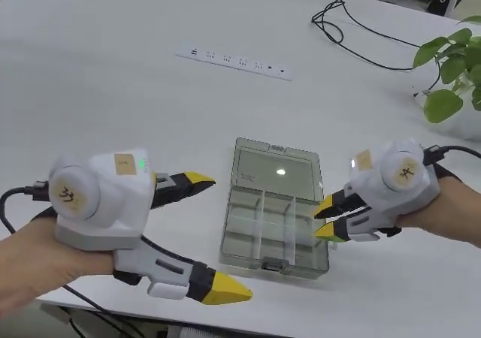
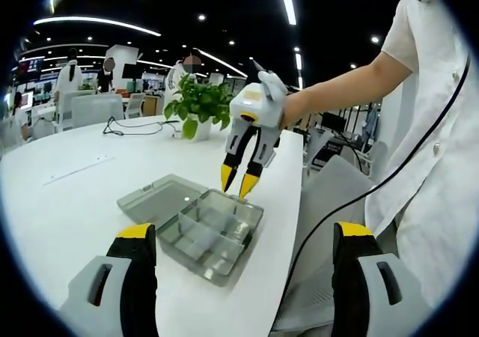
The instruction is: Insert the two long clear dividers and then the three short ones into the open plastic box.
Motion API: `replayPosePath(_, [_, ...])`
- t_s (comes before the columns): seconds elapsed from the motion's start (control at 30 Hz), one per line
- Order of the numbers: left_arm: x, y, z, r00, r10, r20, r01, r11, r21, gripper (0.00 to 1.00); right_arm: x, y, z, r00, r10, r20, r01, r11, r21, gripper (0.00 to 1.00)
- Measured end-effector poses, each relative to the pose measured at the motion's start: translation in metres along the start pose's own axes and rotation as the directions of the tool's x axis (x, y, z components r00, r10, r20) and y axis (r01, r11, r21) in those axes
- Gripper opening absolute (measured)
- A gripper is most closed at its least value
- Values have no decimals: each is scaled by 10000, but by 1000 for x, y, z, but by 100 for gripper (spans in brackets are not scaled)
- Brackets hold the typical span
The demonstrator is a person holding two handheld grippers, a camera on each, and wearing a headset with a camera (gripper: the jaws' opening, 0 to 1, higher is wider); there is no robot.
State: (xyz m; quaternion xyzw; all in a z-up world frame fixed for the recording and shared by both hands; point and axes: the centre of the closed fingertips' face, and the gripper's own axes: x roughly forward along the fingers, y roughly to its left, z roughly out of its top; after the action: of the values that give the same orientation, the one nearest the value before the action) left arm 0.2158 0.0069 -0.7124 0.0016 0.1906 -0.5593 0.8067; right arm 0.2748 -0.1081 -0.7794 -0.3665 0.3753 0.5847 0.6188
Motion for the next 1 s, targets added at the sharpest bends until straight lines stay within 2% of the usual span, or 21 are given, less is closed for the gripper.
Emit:
replayPosePath(0.17, [-2, 3, -1, 10000, 38, -68, -38, 10000, 2, 100, -23, 1, 2, 9975, -351, 606, 309, 9972, 685, 26])
replayPosePath(0.33, [-4, 5, -2, 9998, 64, -164, -64, 10000, 16, 100, -39, 4, 0, 9935, -680, 911, 585, 9929, 1031, 32])
replayPosePath(0.67, [-8, 9, -3, 9991, 111, -402, -108, 9999, 90, 100, -60, 14, -16, 9802, -1347, 1452, 1054, 9754, 1937, 47])
replayPosePath(0.93, [-10, 14, -6, 9981, 256, -555, -252, 9996, 87, 100, -68, 26, -25, 9580, -2024, 2030, 1409, 9492, 2812, 60])
replayPosePath(1.0, [-10, 15, -7, 9980, 310, -559, -304, 9995, 115, 100, -70, 28, -25, 9431, -2309, 2392, 1499, 9376, 3139, 65])
